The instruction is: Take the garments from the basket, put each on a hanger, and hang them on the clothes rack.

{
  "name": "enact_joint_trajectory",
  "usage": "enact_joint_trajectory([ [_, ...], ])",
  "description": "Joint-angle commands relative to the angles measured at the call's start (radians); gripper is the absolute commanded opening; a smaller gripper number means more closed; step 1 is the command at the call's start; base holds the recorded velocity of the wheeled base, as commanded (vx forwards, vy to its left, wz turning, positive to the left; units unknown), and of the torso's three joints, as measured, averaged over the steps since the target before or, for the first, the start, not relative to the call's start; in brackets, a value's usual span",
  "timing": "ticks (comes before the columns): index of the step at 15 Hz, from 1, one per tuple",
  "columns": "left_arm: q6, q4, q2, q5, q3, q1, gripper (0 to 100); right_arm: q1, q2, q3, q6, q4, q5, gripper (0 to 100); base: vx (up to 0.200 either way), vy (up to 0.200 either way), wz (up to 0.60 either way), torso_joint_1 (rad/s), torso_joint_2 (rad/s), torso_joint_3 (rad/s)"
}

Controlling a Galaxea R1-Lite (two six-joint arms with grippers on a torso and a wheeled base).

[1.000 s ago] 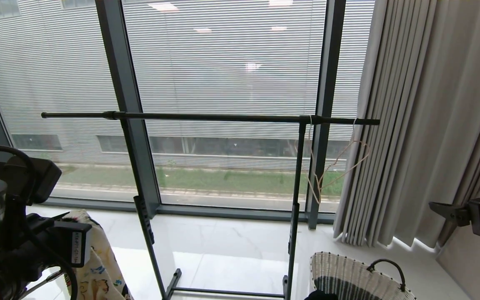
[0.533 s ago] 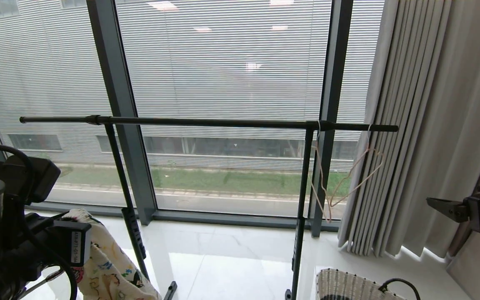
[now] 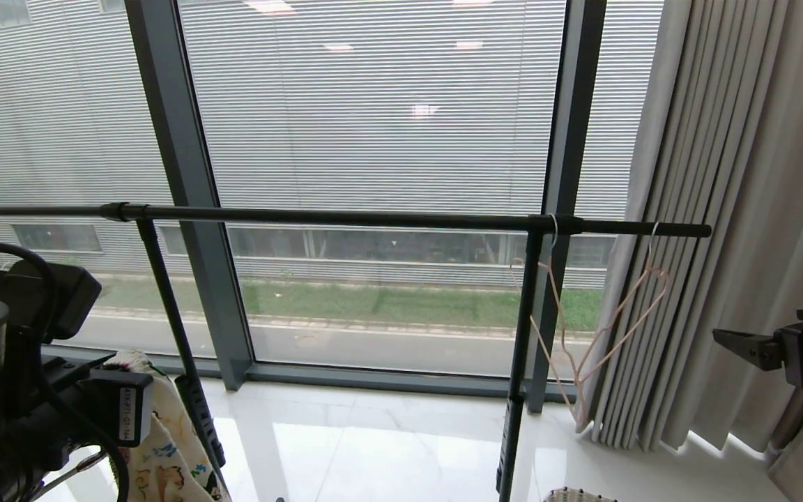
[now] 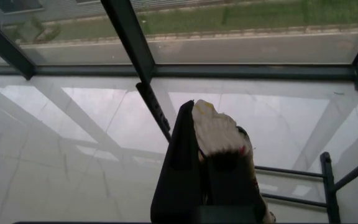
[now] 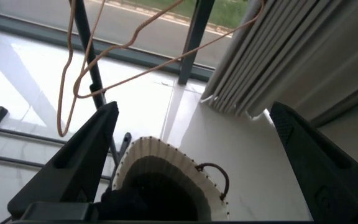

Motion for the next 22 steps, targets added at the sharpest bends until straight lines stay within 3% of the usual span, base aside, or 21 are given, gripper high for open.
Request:
enact_joint_trajectory([
  [1, 0.0, 0.0, 0.003, 0.0, 0.001, 0.0, 0, 0.001, 0.017, 0.002, 0.002, -0.021, 0.005, 100, 0.0, 0.0, 0.0, 0.0, 0.0, 0.0],
  [6, 0.001, -0.005, -0.007, 0.0, -0.016, 0.0, 0, 0.007, 0.13, -0.009, 0.048, -0.162, 0.034, 100, 0.0, 0.0, 0.0, 0.0, 0.0, 0.0],
  [12, 0.001, -0.028, -0.042, 0.002, -0.019, 0.005, 0, 0.067, 0.492, -0.089, 0.073, -0.401, 0.025, 100, 0.0, 0.0, 0.0, 0.0, 0.0, 0.0],
  [15, 0.001, -0.028, -0.039, 0.002, -0.019, 0.017, 0, 0.076, 0.609, -0.147, 0.073, -0.413, -0.021, 100, 0.0, 0.0, 0.0, 0.0, 0.0, 0.0],
  [20, 0.001, -0.028, -0.034, 0.002, -0.017, 0.017, 0, 0.062, 0.641, -0.139, 0.09, -0.412, -0.03, 100, 0.0, 0.0, 0.0, 0.0, 0.0, 0.0],
  [22, 0.001, -0.028, -0.033, 0.002, -0.017, 0.017, 0, 0.054, 0.665, -0.141, 0.098, -0.413, -0.065, 100, 0.0, 0.0, 0.0, 0.0, 0.0, 0.0],
])
